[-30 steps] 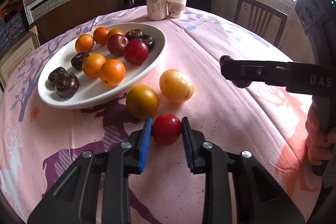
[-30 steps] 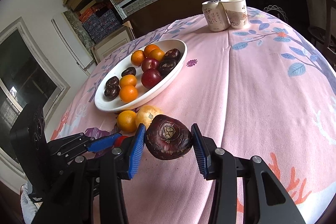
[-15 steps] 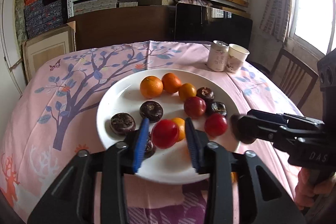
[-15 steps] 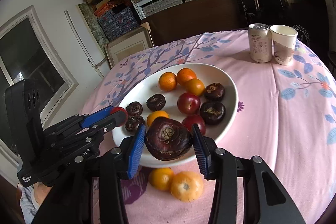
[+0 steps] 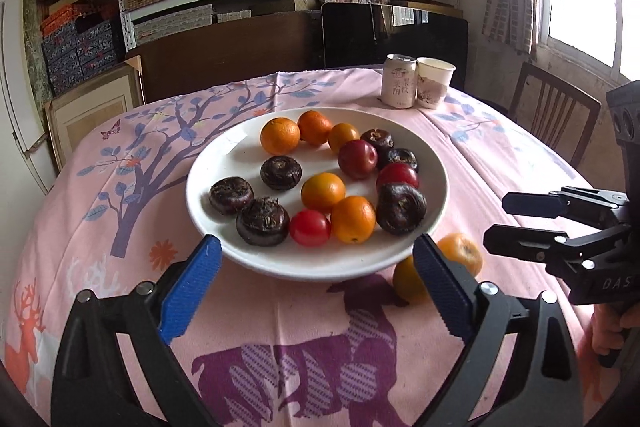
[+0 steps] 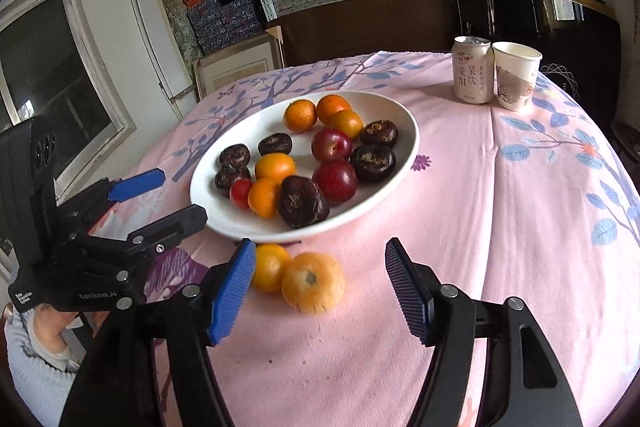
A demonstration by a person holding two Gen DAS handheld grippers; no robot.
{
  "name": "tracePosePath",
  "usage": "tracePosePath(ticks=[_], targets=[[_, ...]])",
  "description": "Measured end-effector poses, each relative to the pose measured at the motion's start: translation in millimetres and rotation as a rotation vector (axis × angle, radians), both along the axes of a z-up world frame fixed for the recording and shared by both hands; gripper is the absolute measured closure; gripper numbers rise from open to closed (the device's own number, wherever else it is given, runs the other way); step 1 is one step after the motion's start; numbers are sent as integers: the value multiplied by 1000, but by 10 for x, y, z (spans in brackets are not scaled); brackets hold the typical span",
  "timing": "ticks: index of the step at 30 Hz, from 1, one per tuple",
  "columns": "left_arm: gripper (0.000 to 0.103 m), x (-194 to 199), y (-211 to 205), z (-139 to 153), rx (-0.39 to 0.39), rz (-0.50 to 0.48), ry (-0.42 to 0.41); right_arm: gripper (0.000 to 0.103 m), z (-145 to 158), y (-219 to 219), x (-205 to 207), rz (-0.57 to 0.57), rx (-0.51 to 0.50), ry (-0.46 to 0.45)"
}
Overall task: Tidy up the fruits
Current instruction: 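Grasp the pale yellow fruit with the right tool while the left tool grasps an orange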
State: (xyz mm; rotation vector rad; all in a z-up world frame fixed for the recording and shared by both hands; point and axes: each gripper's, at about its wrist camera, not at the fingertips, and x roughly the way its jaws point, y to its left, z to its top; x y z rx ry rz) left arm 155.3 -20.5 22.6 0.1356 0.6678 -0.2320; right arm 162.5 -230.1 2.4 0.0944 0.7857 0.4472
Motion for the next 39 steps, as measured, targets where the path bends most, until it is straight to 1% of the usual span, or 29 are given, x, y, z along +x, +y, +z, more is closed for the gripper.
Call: tracePosePath(ticks=[2,5,9,10,12,13,14,15,20,25,29,32,34,35,37,38,39], targets=[[8,-82,15,-40,7,8,8,35,-82,23,-36,9,-32,20],[7,-182,66,-51,-7,23,5,35,-166,140,-30,32,-82,31],[5,-275,99,-54,-29,26,5,37,-221,250,-17,55,-111,34],[5,-295,88,-67,-29,21,10,38,-229,260,3,58,-108,38],[5,-324,43,-96,-16,10,17,49,-246,257,50,59,-88,53],[5,-333,12,-110,-8,3,20,52,-260,260,70,59,-81,63],[5,-342,-19,-125,1,-5,23,59,-276,253,93,64,-71,76],[5,-349,-49,-140,8,-13,27,62,-286,249,105,72,-58,86],[5,-353,-247,-215,49,-62,45,63,-241,217,82,65,-54,73],[5,-270,-472,-275,48,-94,83,63,-96,-112,124,-43,20,47],[5,-183,-671,-334,104,-88,88,63,-60,-276,165,-89,69,48],[5,-100,-710,-345,94,-70,99,63,-64,-304,168,-94,80,54],[16,-44,-735,-356,103,-52,106,63,-64,-307,170,-93,80,53],[17,-29,-754,-376,110,-43,118,63,-64,-307,171,-93,81,53],[37,-8,-808,-436,127,-63,144,63,-58,-317,165,-95,86,55],[56,10,-821,-457,138,-66,156,63,-58,-318,160,-95,88,55],[59,21,-827,-466,139,-65,161,63,-56,-314,161,-94,89,56]])
